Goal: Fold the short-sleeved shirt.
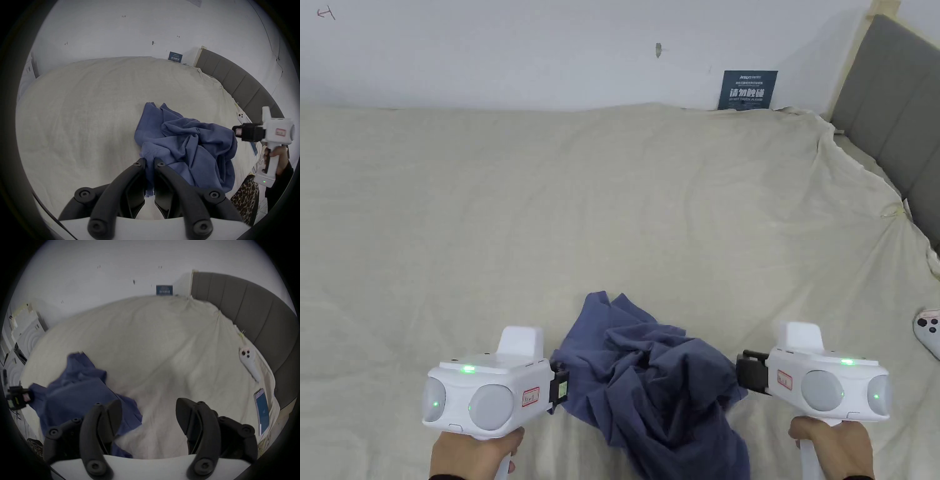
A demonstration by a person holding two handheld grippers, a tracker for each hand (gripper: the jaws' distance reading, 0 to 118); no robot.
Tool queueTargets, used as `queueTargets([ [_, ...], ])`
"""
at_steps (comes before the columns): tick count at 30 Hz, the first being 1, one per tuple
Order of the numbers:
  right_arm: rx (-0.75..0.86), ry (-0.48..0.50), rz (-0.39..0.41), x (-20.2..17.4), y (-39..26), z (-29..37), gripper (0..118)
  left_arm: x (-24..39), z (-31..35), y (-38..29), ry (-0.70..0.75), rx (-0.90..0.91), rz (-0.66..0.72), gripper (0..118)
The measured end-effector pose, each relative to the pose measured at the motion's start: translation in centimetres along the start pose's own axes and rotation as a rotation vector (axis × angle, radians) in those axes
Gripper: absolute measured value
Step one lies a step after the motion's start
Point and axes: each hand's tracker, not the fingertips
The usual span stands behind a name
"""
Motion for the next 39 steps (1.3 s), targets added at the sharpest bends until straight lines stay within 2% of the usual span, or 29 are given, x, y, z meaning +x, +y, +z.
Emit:
queueTargets([
  [4,-0.033,0.011,-0.028,-1.2,-1.0,-1.1,75,-0.5,-0.5,-0.4,0.002,-0.015,0.006,7],
  [7,-0.054,0.021,0.003,-2.3,-1.3,-1.7,75,-0.6,-0.9,-0.7,0.003,-0.024,0.011,7],
  [8,-0.060,0.021,0.023,-2.8,-1.4,-1.8,72,-0.7,-1.0,-0.8,0.004,-0.026,0.013,7],
  [9,-0.059,0.028,0.046,-3.2,-1.5,-1.8,65,-0.7,-1.1,-0.9,0.004,-0.027,0.015,7],
  [10,-0.053,0.038,0.062,-3.5,-1.6,-1.7,50,-0.8,-1.1,-0.9,0.004,-0.029,0.017,7],
  [11,-0.044,0.057,0.075,-3.4,-1.8,-1.7,16,-0.9,-1.1,-1.0,0.003,-0.030,0.021,7],
  [12,-0.057,0.085,0.080,-3.7,-1.8,-1.7,7,-0.9,-1.1,-1.0,0.002,-0.029,0.025,7],
  [13,-0.068,0.104,0.097,-4.1,-1.7,-1.7,7,-0.9,-1.1,-1.0,0.001,-0.029,0.028,7],
  [14,-0.056,0.023,0.156,-4.6,-1.6,-1.5,4,-0.9,-1.1,-1.0,0.000,-0.029,0.031,7],
  [15,-0.060,0.056,0.191,-4.2,-1.5,-1.4,4,-1.0,-1.0,-1.1,-0.002,-0.028,0.034,7],
  [18,0.018,0.068,0.125,-3.4,-1.1,1.1,3,-1.2,-0.7,-1.0,-0.010,-0.017,0.043,7],
  [22,0.130,0.057,0.152,-2.5,0.3,5.3,2,-1.7,0.1,-0.7,-0.025,0.016,0.078,7],
  [25,0.230,0.077,0.122,-1.6,2.4,8.8,2,-2.2,1.4,-0.1,-0.042,0.050,0.123,7],
  [28,0.313,0.076,0.133,-0.2,4.8,11.1,2,-3.0,3.1,1.0,-0.049,0.095,0.151,7],
  [39,0.541,0.080,0.081,1.4,14.0,17.9,2,-9.5,12.6,10.8,0.057,0.341,0.175,7],
])
